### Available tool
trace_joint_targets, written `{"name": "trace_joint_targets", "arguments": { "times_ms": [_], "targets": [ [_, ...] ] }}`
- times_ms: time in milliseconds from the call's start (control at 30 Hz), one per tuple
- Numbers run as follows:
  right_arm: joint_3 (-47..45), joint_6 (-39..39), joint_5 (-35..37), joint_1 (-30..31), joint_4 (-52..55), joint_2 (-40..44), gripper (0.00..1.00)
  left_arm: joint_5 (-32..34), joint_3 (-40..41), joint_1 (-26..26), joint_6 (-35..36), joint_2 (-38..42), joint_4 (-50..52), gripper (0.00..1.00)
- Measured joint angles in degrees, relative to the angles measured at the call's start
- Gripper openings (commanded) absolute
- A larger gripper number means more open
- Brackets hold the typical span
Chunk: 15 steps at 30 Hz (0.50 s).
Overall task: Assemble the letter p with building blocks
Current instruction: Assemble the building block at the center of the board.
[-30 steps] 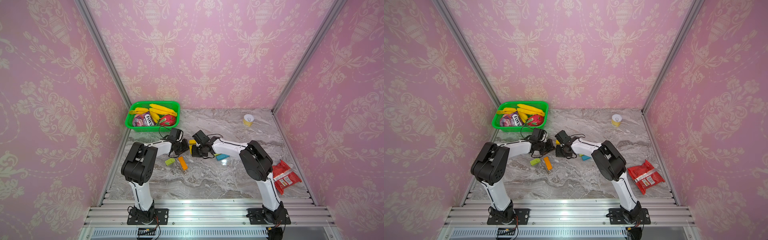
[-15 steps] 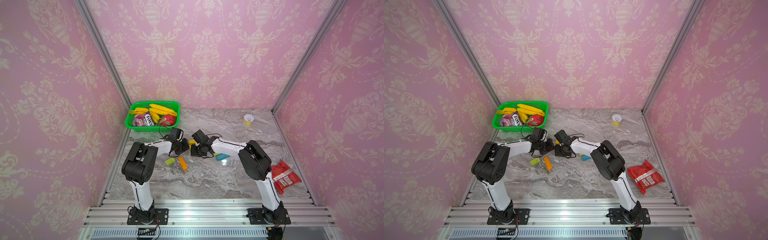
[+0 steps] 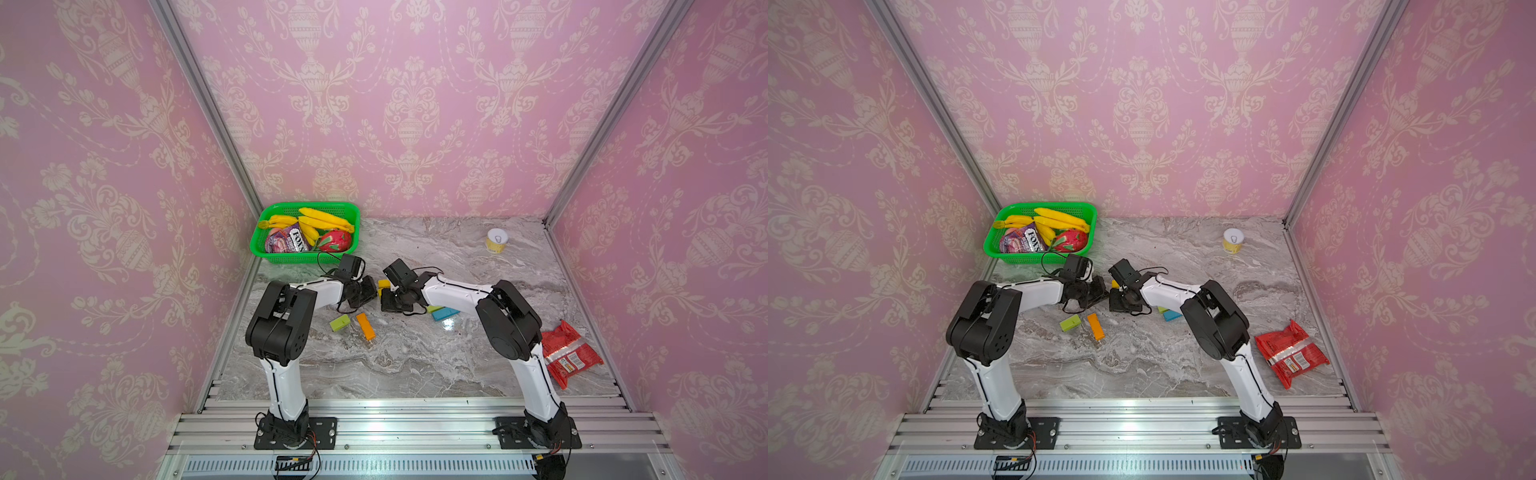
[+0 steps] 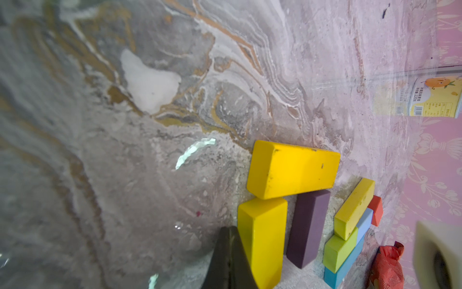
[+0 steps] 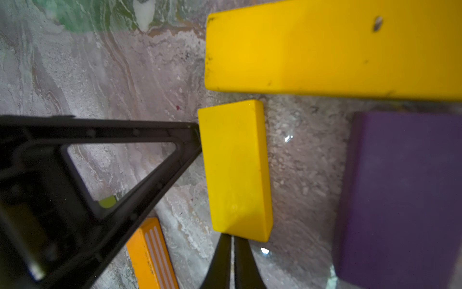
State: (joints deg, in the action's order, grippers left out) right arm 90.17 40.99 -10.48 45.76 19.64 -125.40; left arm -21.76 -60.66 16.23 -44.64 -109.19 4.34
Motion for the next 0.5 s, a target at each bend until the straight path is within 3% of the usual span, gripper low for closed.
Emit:
{"name": "trace_joint_targets", "arguments": {
  "times_ms": [300,500],
  "targets": [
    [-1.3,0.0,0.0,0.0,-1.8,0.5,0.09,0.0,-2.0,0.0,0.0,-1.5,0.0,0.0],
    [-3.8,-1.6,2.3,-0.3,-0.5,5.3,0.09,0.0,-2.4,0.0,0.0,-1.7,0.1,0.0]
  ]
}}
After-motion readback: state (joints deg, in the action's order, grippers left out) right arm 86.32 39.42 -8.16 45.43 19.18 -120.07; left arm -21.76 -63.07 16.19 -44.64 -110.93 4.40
